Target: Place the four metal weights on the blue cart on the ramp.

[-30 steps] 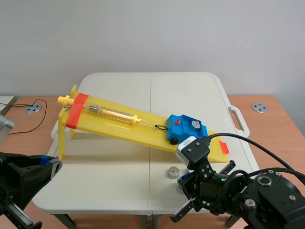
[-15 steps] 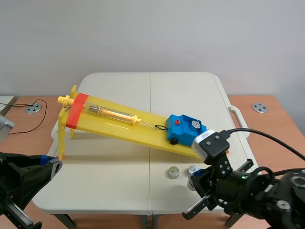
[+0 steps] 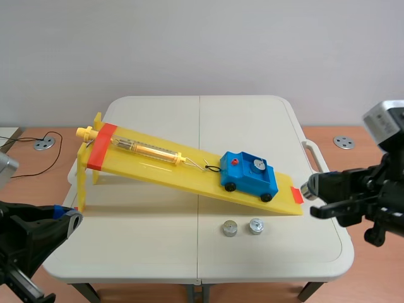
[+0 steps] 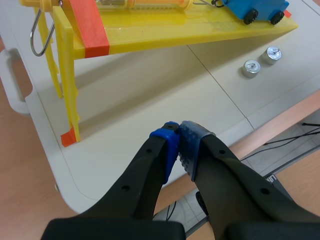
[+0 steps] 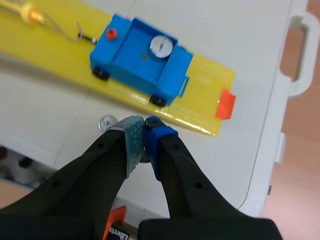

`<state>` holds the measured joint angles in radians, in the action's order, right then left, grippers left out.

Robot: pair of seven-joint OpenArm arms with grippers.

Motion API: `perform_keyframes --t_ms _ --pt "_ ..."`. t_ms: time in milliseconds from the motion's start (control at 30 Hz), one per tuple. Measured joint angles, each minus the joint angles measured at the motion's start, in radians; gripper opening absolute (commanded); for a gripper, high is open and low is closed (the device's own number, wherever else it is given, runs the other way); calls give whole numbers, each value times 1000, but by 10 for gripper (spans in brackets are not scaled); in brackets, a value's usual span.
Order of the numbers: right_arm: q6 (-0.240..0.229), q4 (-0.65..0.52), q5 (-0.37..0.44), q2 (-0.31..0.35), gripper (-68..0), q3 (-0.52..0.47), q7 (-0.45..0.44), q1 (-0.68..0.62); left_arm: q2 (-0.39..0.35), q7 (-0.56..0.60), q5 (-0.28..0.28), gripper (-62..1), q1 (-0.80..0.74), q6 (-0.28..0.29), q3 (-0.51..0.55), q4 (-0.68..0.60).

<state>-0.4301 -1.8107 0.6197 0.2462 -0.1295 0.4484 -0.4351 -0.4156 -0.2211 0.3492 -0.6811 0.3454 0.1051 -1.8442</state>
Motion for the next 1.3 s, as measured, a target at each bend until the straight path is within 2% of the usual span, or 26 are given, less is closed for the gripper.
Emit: perform_keyframes --t_ms 133,233,467,967,1100,1300 --pt "1 0 28 -52 -669 -67 6 26 0 0 0 -571 0 0 0 0" --pt "3 19 27 -105 -669 -73 7 79 0 0 0 -571 0 0 0 0" --pt "4 169 24 -209 -669 -70 6 238 0 0 0 -571 0 0 0 0" --pt "3 509 -9 -246 -669 -44 6 451 0 0 0 -571 0 0 0 0" --pt "0 554 -11 -253 -669 -26 6 468 0 0 0 -571 0 0 0 0" --pt "0 559 -32 -254 -669 26 6 468 0 0 0 -571 0 0 0 0"
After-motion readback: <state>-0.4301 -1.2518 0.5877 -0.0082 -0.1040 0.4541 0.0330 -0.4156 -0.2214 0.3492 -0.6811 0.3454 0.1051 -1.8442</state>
